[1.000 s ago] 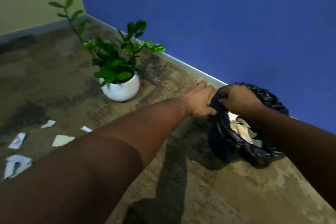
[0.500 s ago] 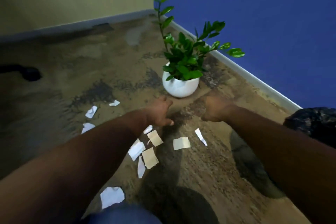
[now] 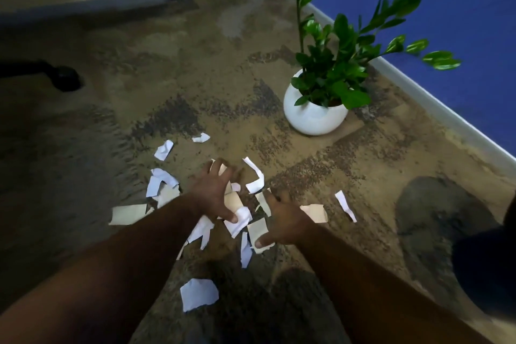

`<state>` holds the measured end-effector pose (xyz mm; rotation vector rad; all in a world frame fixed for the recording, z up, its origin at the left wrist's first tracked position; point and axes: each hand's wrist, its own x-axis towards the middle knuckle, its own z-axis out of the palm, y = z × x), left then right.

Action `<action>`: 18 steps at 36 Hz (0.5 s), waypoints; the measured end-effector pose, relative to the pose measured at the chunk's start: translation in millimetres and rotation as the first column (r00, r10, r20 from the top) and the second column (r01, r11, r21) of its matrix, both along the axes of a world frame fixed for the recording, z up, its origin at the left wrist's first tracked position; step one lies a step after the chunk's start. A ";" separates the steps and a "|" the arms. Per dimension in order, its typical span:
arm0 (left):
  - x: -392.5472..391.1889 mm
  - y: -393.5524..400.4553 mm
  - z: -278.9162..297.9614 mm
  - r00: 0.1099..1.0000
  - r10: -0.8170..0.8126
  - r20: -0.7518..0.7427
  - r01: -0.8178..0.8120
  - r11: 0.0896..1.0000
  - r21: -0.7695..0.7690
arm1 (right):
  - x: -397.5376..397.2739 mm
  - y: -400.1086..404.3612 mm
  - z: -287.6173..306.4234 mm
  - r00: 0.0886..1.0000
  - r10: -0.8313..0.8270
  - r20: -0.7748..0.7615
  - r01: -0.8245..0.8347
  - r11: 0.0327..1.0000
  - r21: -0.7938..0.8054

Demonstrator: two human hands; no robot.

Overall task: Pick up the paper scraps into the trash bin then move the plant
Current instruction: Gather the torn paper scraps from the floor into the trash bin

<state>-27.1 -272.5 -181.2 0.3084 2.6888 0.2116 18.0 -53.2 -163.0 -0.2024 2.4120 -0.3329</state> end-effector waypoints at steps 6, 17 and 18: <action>-2.5 -0.7 -19.6 0.995 0.034 0.094 -0.040 0.997 0.063 | 4.4 -17.9 -19.7 0.999 0.001 -0.036 0.000 1.000 0.022; 7.2 16.3 -36.2 0.997 -0.066 -0.042 0.066 0.998 0.012 | 28.1 -58.0 -21.9 0.980 -0.064 -0.186 0.102 0.973 0.205; 7.0 17.2 -37.3 0.996 -0.080 -0.050 0.082 0.996 0.038 | 28.5 -57.5 -22.0 0.977 -0.062 -0.204 0.103 0.975 0.197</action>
